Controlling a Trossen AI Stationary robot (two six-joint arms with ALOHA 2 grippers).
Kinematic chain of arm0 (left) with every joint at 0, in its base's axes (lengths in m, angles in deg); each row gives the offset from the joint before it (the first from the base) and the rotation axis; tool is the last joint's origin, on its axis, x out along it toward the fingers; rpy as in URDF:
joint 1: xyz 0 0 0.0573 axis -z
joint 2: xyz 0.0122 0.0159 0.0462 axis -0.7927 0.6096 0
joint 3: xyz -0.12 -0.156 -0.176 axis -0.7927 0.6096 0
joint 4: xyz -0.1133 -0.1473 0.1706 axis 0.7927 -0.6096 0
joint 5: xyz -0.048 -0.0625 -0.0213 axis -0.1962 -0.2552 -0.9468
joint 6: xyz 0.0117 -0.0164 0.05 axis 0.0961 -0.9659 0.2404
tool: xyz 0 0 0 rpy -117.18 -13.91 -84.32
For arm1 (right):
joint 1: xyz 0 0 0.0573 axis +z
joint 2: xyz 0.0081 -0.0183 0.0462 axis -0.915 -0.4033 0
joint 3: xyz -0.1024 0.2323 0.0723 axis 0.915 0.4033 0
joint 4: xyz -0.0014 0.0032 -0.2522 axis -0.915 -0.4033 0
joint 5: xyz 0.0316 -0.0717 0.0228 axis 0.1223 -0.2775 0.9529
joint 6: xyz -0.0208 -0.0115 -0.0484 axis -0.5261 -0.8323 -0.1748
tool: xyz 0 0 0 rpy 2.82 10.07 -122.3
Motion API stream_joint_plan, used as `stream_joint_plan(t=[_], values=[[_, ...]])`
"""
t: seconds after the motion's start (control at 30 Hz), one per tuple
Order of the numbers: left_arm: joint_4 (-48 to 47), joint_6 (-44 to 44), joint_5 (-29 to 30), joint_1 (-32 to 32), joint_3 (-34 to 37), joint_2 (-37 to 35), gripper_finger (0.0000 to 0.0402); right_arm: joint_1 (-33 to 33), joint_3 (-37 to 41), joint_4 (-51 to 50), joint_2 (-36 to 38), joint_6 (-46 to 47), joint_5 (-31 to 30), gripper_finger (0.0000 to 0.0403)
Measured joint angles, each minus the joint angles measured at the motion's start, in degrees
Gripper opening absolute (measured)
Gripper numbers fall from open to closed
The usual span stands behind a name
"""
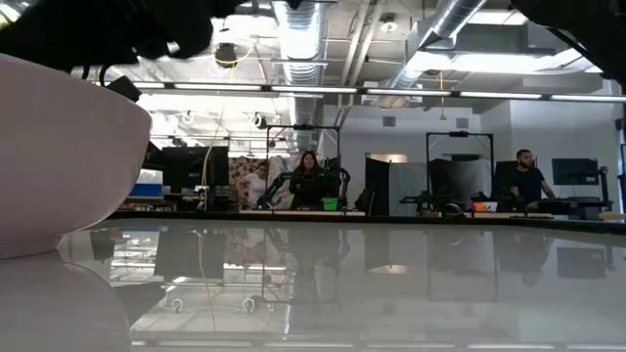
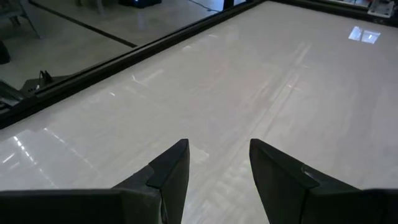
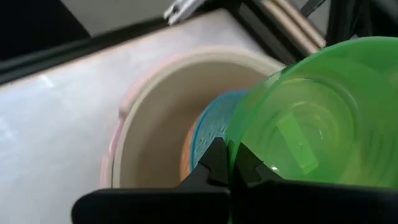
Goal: Nest bowls inside each other by size order
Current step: Stack the light green transparent bowl on top of the orange and blue patterned bowl
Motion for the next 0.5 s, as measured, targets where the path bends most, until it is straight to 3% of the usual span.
stream_joint_plan(t=[0.5], values=[[0.0,-0.5,0.0,0.0,0.0,0.0,0.0158,0.0,0.0,-6.1,0.0,-0.5,-0.6,0.0001]])
